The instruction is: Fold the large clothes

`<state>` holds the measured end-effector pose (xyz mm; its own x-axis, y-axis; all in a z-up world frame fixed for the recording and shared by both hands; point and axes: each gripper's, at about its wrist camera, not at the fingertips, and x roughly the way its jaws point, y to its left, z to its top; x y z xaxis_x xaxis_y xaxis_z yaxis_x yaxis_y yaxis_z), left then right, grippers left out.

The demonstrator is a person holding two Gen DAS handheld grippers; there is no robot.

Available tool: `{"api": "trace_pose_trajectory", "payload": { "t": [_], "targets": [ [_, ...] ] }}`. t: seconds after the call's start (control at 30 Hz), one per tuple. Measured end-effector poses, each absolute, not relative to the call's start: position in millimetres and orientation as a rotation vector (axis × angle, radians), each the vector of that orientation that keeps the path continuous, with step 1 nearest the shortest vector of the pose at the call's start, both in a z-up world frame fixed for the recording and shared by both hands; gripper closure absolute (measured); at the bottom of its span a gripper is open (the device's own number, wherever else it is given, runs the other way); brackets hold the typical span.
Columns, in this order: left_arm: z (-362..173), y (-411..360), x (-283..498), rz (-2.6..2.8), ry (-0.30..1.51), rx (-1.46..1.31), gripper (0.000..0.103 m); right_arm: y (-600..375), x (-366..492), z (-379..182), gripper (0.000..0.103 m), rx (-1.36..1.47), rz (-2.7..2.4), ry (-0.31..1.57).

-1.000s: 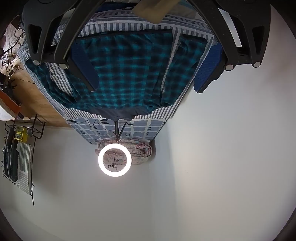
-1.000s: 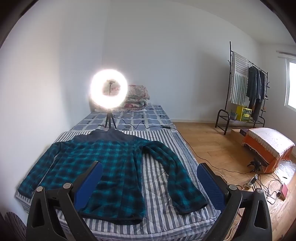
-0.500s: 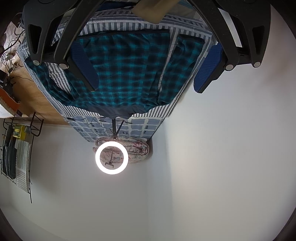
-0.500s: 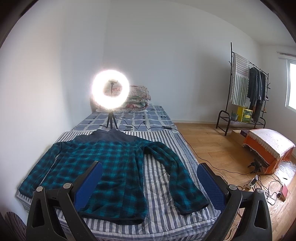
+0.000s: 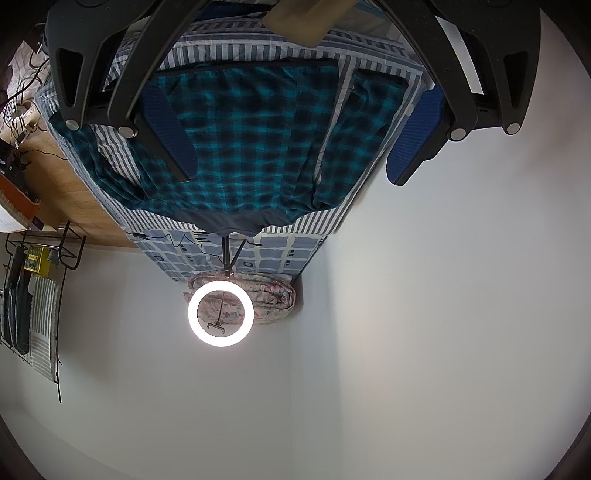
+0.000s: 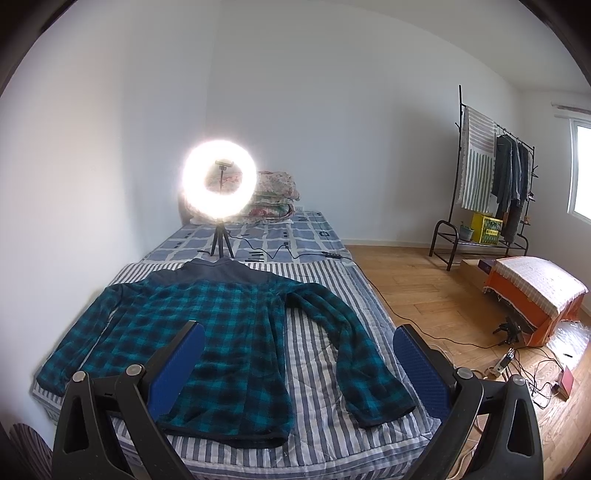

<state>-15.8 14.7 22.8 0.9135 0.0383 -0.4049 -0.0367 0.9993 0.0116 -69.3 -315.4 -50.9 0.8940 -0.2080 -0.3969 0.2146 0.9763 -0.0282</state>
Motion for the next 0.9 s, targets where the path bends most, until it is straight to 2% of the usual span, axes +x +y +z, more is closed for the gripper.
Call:
{"api": "trace_pose_trajectory", "payload": {
  "t": [0.9],
  "targets": [
    [25, 26, -18, 0.044, 0.409, -0.006, 0.000, -309, -71, -46, 0.000, 0.011, -0.205, 0.396]
  ]
}}
